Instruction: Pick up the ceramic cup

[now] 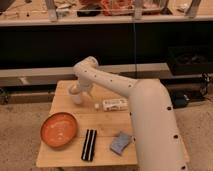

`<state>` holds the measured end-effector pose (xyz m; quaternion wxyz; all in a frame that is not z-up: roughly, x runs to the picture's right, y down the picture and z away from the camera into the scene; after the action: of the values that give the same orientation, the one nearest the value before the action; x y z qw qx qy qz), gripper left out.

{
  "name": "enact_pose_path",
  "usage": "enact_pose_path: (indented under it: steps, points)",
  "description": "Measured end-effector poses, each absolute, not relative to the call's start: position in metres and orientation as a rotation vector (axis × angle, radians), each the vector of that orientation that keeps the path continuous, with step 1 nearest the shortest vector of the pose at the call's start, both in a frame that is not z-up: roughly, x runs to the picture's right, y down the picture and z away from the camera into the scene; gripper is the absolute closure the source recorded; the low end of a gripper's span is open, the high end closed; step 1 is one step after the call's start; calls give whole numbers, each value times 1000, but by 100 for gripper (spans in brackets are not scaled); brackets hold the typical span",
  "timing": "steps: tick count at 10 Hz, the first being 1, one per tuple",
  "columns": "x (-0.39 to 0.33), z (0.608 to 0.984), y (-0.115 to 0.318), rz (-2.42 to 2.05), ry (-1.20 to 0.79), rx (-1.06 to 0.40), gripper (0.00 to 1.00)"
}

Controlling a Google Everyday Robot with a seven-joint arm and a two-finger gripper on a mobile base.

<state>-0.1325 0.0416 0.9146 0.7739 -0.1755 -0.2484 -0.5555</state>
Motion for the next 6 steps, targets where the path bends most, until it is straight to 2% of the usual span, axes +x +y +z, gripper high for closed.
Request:
enact_pose_path:
  steps: [6]
  points:
    - [-133,913,40,-1218,-554,-376,20]
